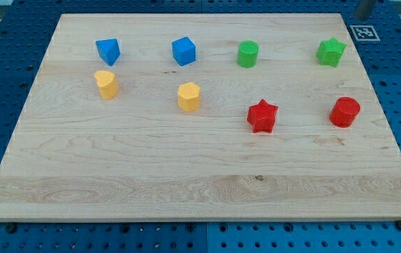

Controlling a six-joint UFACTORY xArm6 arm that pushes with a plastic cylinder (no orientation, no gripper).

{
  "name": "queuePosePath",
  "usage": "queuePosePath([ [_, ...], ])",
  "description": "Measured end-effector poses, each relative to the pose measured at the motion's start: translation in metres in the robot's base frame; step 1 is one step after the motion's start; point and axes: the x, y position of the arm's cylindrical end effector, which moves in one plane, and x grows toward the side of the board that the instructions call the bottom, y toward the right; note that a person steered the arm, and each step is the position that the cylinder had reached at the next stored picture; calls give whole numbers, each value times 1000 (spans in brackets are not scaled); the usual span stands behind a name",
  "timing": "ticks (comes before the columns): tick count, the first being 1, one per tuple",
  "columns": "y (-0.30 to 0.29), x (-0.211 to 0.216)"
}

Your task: Slide the green circle to the green star

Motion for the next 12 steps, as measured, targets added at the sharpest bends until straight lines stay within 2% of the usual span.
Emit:
queuePosePath([
  [2, 0, 15],
  [3, -18, 53],
  [4, -48, 58],
  [6, -213, 63],
  [7, -267, 65],
  [9, -271, 83],
  [12, -290, 151],
])
